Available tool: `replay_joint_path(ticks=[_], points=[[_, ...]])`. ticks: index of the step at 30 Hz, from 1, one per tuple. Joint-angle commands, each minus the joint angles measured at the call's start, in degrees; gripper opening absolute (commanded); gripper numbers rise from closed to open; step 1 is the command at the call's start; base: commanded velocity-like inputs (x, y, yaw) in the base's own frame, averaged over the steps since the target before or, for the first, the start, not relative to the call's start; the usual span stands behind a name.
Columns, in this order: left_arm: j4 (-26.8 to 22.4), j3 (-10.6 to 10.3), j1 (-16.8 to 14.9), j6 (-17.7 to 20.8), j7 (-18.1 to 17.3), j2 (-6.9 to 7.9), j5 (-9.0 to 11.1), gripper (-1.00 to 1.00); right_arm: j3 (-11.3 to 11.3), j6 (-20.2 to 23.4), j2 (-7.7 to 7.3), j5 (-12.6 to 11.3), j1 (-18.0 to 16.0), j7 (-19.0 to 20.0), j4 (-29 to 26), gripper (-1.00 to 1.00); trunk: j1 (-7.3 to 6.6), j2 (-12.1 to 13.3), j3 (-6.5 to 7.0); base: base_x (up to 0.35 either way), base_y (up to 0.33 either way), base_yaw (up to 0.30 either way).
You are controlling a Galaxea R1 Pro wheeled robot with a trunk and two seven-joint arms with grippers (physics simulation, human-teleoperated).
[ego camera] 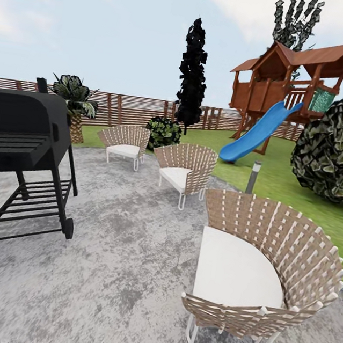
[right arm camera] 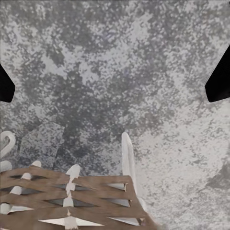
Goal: Pick up the pesticide atomizer in the garden and spray insectifuge to fully cover both potted plants in the garden.
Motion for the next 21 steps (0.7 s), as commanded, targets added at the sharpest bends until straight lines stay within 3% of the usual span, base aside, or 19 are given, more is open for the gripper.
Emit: replay_joint_path(ticks=[1, 12, 21], points=[[0.06, 0.12, -0.06, -0.21, -0.12, -0.05, -0.03, 1.0, -0.02, -0.53, -0.03, 0.05, -0.02, -0.03, 0.01, 1.0, 0.0, -0.03, -0.06, 0.0, 0.0, 0.274], [0.08, 0.08, -0.06, -0.23, -0.7, -0.2, -0.19, 1.0, 0.15, -1.54, 0.0, 0.24, -0.02, -0.01, 0.16, 1.0, 0.0, -0.03, -0.06, 0.0, 0.0, 0.273], [0.12, 0.15, -0.06, -1.39, -0.63, -0.17, -0.2, 1.0, 0.28, -1.46, 0.01, 0.3, -0.03, 0.05, 0.17, 1.0, 0.0, -0.03, -0.06, 0.0, -0.237, 0.273]])
